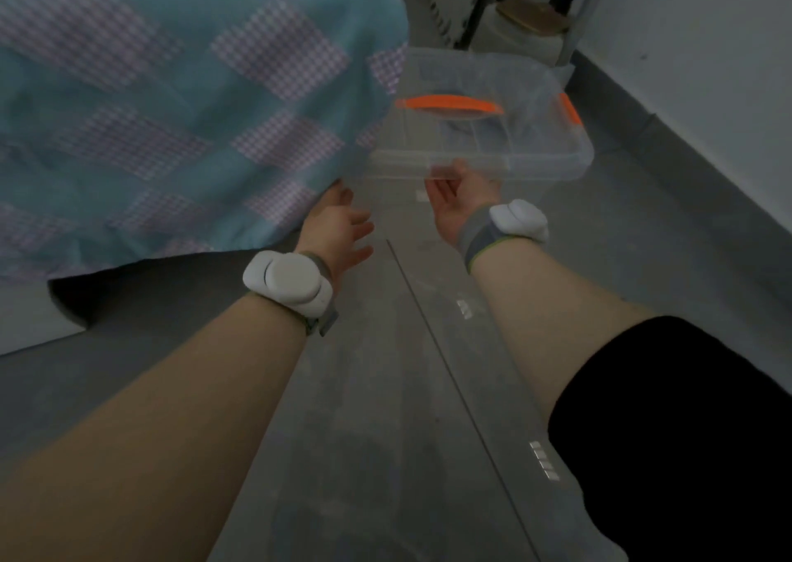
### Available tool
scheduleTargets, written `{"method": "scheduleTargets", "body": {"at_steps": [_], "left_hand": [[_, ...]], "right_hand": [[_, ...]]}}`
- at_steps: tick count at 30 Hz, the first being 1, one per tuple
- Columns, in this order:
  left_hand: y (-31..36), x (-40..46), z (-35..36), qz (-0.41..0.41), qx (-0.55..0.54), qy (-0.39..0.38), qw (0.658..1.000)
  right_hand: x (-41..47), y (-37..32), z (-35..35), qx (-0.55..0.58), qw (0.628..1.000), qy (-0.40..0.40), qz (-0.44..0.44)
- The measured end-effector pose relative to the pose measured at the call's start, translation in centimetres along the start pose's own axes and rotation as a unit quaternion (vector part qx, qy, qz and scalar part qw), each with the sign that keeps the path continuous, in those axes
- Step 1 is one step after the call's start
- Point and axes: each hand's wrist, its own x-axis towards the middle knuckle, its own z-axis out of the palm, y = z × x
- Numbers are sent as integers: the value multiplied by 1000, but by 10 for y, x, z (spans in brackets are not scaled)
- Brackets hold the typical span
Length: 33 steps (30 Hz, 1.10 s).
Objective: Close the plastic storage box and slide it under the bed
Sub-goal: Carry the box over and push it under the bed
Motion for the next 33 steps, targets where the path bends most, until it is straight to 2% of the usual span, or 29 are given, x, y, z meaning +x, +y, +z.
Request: {"method": "scheduleTargets", "body": {"at_steps": [5, 8, 10, 12, 13, 14, 15, 16, 17, 18, 19, 20, 21, 22, 23, 24, 25, 28, 29, 30, 31, 33], "left_hand": [[3, 7, -51, 3, 62, 25, 998], [6, 7, -78, 20, 101, 38, 994], [7, 6, -85, 46, 145, 43, 987], [9, 6, -96, 79, 193, 47, 977], [11, 5, -106, 91, 211, 50, 972], [11, 4, -109, 105, 230, 48, 966], [12, 2, -113, 116, 252, 45, 960], [12, 1, -114, 123, 276, 44, 952], [13, 0, -118, 122, 298, 50, 945], [13, -1, -124, 116, 320, 57, 939], [14, -1, -130, 106, 339, 66, 932], [14, -1, -138, 99, 362, 73, 924], [15, -2, -143, 93, 388, 78, 914], [15, -3, -149, 92, 416, 84, 901], [14, -5, -154, 93, 444, 91, 887], [14, -5, -156, 97, 467, 99, 873], [13, -7, -159, 97, 482, 105, 864], [11, -12, -171, 100, 505, 117, 849], [11, -14, -173, 102, 510, 119, 846], [9, -17, -176, 103, 513, 121, 844], [11, -19, -179, 100, 511, 121, 845], [14, -19, -182, 99, 501, 120, 851]], "right_hand": [[-8, 35, 40, -57, 998, -10, -5], [-19, 56, 61, -88, 995, -49, -14], [-16, 65, 66, -40, 995, -78, 43], [-18, 77, 72, -9, 994, -65, 92], [-23, 87, 79, -105, 993, -38, 32], [-24, 95, 81, -222, 974, -44, -23], [-28, 103, 84, -211, 975, -67, -4], [-36, 103, 87, -135, 985, -95, 57], [-38, 110, 89, -114, 981, -123, 99], [-43, 118, 91, -188, 974, -105, 64], [-53, 127, 94, -301, 949, -89, -31], [-56, 136, 96, -406, 896, -119, -135], [-55, 143, 100, -453, 867, -127, -162], [-56, 151, 104, -472, 856, -158, -143], [-62, 156, 110, -415, 890, -172, -82], [-67, 159, 112, -379, 905, -186, -44], [-63, 167, 113, -391, 899, -184, -69], [-75, 183, 118, -520, 820, -155, -182], [-78, 184, 117, -482, 848, -171, -139], [-87, 185, 118, -376, 902, -205, -50], [-92, 181, 120, -249, 939, -234, 29], [-95, 175, 120, -69, 972, -181, 130]]}}
